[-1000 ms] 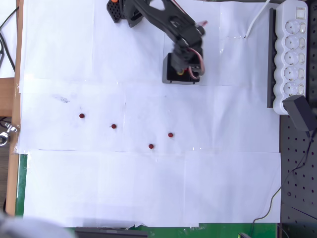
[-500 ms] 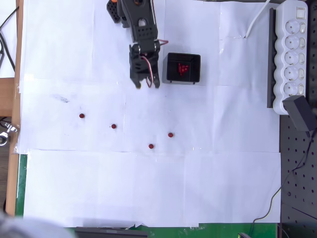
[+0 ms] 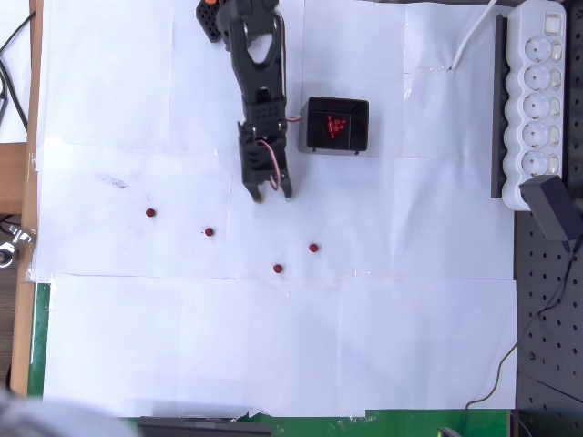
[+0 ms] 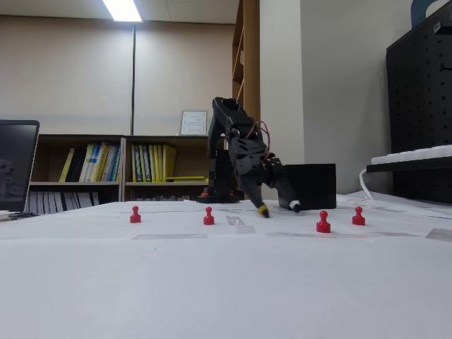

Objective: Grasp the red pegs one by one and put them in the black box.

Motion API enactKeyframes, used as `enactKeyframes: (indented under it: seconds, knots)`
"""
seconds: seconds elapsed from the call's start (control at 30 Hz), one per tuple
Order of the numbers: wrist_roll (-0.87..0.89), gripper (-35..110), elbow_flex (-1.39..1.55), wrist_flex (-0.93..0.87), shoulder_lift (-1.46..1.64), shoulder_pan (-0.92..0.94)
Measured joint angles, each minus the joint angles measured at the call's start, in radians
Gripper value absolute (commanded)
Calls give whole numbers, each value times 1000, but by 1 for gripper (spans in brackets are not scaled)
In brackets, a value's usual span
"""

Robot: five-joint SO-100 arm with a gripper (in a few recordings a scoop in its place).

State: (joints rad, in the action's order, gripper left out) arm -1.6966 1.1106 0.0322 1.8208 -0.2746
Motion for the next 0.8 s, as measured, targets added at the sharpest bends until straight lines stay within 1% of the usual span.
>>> enactKeyframes:
  seconds: [0.07, 0.4, 0.8]
  knots:
    - [0, 22, 23, 58, 44, -14]
    - [37, 21, 137, 213, 209, -66]
    - [-6, 21, 344, 230, 368, -84]
